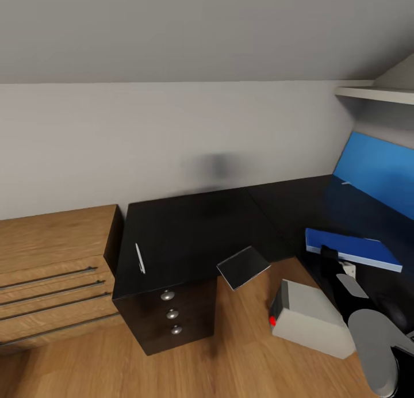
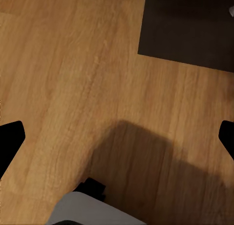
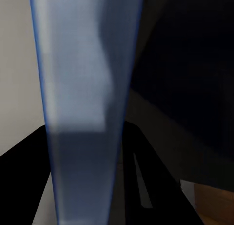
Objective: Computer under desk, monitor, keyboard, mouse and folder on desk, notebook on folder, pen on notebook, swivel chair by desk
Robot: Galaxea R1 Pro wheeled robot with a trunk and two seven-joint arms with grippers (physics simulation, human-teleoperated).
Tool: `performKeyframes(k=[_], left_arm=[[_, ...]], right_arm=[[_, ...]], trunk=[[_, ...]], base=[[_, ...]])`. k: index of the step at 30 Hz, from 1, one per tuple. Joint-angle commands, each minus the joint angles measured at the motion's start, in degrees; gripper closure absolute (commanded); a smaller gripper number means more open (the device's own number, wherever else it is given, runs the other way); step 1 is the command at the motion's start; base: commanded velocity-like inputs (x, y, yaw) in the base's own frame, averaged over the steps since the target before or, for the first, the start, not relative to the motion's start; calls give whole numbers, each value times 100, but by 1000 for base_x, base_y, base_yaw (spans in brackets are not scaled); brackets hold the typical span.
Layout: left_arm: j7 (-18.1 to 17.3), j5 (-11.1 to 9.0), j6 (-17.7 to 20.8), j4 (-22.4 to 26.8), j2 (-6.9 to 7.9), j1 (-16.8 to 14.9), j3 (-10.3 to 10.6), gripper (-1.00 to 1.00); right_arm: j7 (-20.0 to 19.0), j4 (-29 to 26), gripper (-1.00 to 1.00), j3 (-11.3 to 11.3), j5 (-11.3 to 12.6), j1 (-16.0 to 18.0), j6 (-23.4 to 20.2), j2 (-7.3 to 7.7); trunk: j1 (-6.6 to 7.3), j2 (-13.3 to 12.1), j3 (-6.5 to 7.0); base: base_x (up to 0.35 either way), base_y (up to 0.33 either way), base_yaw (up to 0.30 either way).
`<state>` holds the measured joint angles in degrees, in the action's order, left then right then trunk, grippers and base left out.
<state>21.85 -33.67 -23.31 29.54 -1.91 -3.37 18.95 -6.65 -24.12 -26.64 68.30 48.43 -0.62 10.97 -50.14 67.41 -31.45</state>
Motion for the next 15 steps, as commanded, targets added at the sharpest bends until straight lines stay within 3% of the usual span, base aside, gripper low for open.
performKeyframes(k=[1, 12, 15], left_arm=[[33, -45, -25, -1, 38, -5, 48, -100], [29, -43, -16, -1, 103, -5, 56, -100], [30, -37, -27, -1, 103, -5, 56, -100]], right_arm=[[-28, 9, 100, -15, 61, 5, -7, 3], [-3, 65, 100, -18, 61, 6, -8, 19], [-3, 65, 100, -18, 61, 8, -8, 19]], trunk=[[-3, 3, -5], [-3, 3, -5], [-3, 3, -5]], base=[[236, 0, 0], [50, 0, 0], [1, -128, 0]])
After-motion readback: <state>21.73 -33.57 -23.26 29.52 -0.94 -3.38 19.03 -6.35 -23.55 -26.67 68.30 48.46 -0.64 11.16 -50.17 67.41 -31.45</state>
